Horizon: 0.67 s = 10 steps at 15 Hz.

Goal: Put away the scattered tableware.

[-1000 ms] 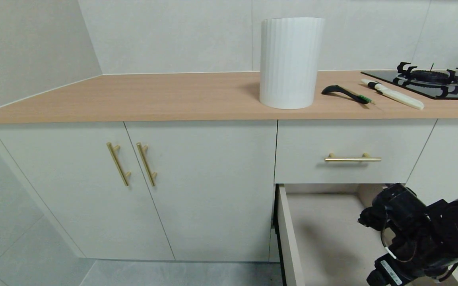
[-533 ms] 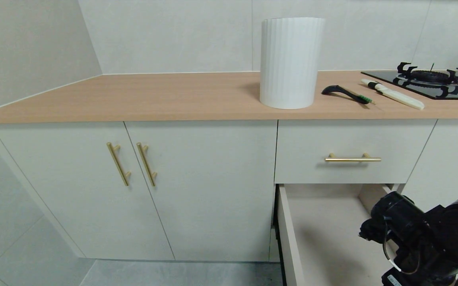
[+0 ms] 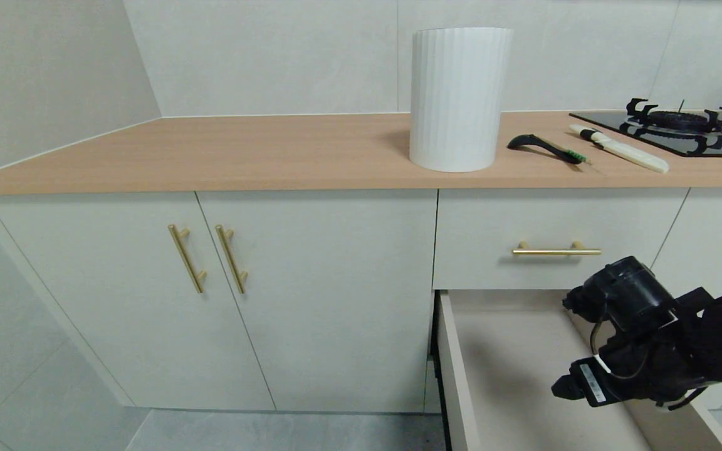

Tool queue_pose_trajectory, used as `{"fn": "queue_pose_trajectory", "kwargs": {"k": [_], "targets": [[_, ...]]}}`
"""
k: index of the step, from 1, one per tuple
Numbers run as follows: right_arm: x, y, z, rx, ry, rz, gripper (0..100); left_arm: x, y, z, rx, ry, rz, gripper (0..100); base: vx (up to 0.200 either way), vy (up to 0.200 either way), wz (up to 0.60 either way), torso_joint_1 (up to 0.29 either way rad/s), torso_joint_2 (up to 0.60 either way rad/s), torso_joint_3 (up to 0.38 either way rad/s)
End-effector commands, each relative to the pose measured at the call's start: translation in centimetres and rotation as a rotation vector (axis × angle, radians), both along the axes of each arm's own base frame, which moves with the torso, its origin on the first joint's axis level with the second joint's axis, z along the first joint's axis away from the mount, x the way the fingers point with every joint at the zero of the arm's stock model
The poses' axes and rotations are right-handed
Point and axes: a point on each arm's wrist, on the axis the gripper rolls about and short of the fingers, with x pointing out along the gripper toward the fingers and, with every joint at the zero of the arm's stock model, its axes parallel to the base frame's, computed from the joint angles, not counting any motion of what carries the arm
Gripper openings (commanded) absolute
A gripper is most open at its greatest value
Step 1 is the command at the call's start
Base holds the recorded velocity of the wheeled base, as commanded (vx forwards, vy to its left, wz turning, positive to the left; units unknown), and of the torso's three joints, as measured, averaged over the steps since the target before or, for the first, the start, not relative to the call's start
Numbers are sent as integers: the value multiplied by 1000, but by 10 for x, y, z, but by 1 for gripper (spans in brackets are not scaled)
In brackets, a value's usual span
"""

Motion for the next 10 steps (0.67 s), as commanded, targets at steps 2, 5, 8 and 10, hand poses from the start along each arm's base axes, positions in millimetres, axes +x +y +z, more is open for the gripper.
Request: {"fn": "queue_pose_trajectory", "kwargs": {"k": [2,5,8,10], "targets": [[1,-5,20,57,-108,-28,100,0,0,0,-1,-1,0,100,0,0,0,0,0,0],[-6,-11,37,82,-180,-36,100,0,0,0,-1,-1,0,100,0,0,0,0,0,0],[-15,-15,51,98,-230,-33,100,0,0,0,-1,-1,0,100,0,0,0,0,0,0],[-19,-17,56,102,-251,-33,100,0,0,0,-1,0,0,100,0,0,0,9,-67,-62]]}}
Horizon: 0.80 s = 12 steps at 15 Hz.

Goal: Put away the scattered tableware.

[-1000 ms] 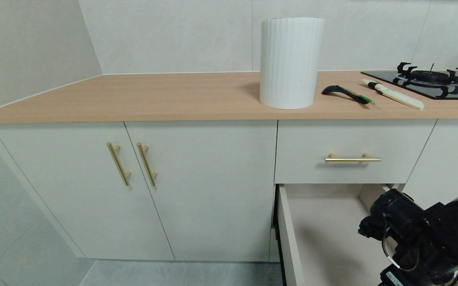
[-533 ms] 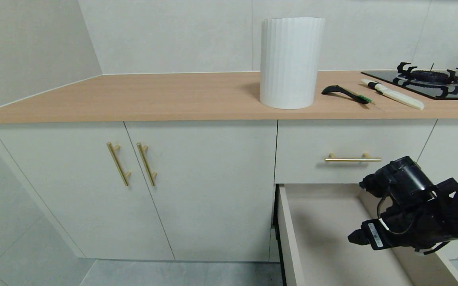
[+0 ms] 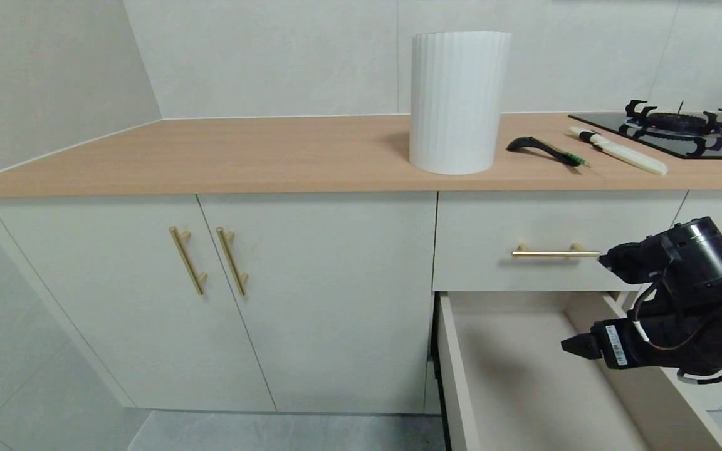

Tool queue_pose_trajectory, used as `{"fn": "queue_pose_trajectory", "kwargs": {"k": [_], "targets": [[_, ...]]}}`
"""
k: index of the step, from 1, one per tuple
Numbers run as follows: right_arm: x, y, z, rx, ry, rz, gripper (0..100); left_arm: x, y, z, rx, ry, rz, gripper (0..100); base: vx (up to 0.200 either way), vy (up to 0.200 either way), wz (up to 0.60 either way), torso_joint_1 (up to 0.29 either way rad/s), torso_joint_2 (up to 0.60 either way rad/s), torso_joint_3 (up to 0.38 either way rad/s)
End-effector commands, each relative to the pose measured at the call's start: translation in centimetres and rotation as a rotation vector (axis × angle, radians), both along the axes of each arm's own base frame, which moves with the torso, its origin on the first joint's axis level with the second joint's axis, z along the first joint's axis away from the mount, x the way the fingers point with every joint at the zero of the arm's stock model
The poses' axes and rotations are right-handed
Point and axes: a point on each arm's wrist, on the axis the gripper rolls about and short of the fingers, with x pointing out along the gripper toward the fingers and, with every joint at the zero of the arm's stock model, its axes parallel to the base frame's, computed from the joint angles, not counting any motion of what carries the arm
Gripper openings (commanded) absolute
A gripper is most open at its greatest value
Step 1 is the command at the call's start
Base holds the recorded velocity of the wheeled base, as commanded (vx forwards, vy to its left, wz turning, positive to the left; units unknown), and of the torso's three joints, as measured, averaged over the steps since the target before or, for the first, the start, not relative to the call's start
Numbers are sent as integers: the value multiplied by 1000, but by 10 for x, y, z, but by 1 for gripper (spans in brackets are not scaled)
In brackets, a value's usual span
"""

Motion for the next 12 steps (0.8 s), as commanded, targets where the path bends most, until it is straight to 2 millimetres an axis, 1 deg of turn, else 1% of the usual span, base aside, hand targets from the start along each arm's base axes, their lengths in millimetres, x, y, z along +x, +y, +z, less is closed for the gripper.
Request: {"fn": "queue_pose_trajectory", "kwargs": {"k": [1,3,12], "targets": [[-7,-3,10,8,-40,7,100,0,0,0,0,0,0,100,0,0,0,76,-276,-222],[-9,-3,12,5,-49,14,100,0,0,0,0,-1,0,100,0,0,0,32,-222,-271],[-9,-4,13,4,-53,12,100,0,0,0,0,0,0,100,0,0,0,179,-486,-290]]}}
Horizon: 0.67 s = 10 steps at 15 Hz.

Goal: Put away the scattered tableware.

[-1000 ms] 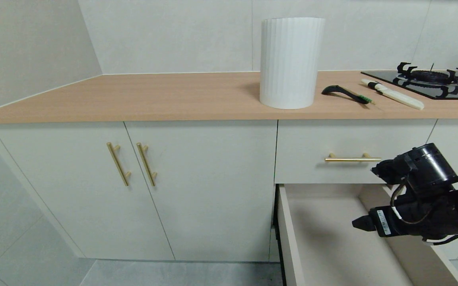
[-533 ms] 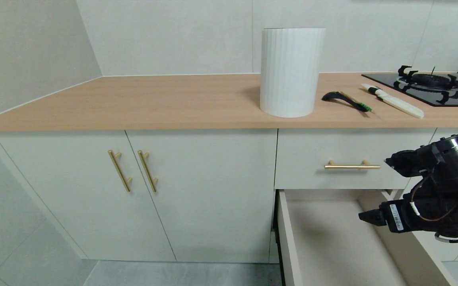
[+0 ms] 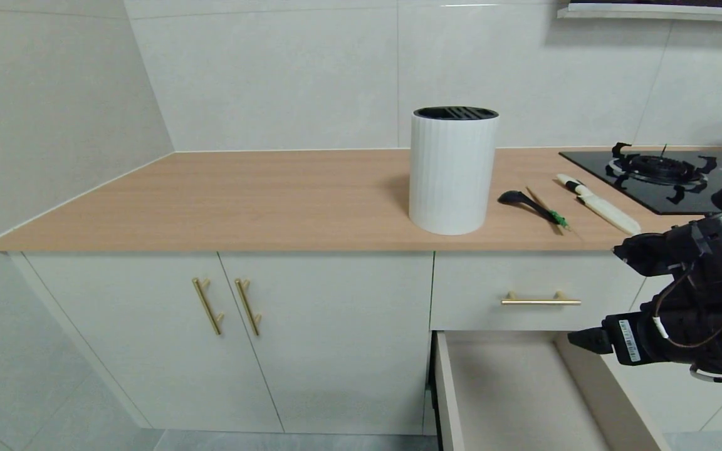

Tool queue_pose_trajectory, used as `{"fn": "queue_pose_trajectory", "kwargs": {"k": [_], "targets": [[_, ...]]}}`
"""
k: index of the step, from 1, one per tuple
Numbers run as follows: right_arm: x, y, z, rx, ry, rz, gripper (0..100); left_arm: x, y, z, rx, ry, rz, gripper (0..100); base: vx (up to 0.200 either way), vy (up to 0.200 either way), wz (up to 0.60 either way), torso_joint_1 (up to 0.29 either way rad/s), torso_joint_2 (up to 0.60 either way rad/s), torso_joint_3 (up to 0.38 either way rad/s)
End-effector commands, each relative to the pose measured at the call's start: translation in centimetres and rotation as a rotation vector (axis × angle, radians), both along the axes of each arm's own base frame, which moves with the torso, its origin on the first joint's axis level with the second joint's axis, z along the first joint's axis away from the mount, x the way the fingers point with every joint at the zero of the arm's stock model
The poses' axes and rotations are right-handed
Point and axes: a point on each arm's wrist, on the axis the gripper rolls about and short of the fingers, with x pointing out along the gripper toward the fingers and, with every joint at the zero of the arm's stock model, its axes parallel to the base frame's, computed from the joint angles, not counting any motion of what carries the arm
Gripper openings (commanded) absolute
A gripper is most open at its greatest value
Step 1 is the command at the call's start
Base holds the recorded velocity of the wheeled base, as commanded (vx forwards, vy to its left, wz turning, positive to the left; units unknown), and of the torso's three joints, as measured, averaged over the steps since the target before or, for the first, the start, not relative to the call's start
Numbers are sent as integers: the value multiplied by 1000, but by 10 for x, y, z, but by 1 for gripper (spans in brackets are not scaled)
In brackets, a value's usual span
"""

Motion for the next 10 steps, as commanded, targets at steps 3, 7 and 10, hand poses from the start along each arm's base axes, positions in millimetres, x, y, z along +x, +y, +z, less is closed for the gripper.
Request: {"fn": "queue_pose_trajectory", "kwargs": {"k": [3,7,10], "targets": [[1,0,-2,-4,9,0,100,0,0,0,0,1,1,100,0,0,0,198,-476,-279],[1,0,-2,-2,9,1,100,0,0,0,0,1,1,100,0,0,0,214,-493,-281],[1,0,-2,-2,9,1,100,0,0,0,0,0,1,100,0,0,0,232,-518,-287]]}}
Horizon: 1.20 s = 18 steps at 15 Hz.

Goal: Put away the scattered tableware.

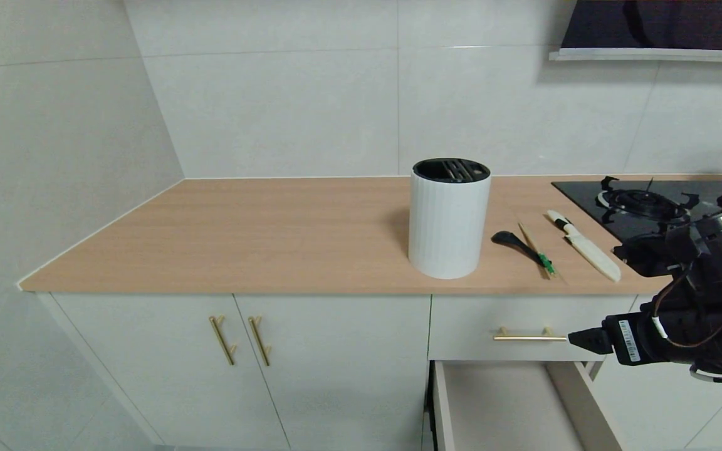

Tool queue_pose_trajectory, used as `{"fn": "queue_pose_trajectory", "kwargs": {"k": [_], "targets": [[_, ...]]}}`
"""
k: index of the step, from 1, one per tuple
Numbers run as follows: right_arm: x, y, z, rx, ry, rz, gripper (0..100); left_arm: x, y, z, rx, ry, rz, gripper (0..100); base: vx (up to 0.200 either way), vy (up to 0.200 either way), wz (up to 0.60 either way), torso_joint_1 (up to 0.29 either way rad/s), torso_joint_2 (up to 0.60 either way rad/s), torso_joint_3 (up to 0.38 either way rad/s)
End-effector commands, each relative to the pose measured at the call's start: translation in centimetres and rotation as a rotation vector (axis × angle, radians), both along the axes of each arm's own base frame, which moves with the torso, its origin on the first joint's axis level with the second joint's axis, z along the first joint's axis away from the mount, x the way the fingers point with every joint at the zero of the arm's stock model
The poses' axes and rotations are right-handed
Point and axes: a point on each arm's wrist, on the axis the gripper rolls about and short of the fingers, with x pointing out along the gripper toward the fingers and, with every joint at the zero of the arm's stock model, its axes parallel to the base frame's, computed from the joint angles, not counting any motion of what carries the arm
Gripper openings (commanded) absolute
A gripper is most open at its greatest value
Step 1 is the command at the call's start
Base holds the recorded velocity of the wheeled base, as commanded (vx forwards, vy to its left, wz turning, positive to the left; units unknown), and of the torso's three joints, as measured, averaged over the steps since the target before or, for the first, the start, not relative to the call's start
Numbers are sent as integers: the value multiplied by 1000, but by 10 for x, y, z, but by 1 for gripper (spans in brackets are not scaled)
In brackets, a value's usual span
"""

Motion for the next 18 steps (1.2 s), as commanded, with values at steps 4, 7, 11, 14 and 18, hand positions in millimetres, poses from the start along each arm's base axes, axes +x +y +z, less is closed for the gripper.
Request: {"fn": "queue_pose_trajectory", "kwargs": {"k": [4,7,11,14,18], "targets": [[0,0,-1,-2,3,1,100,0,0,0,0,-1,0,100,0,0,0,248,-538,-288],[0,0,0,2,-1,1,100,0,0,0,0,-1,0,100,0,0,0,199,-422,-225],[1,1,1,3,-4,-1,100,0,0,0,0,-1,0,100,0,0,0,24,-50,-27],[6,2,13,57,-75,-7,100,0,0,0,0,0,0,100,0,0,0,0,0,0],[46,5,35,160,-149,-23,100,0,0,0,0,0,0,100,0,0,0,0,0,0]]}}
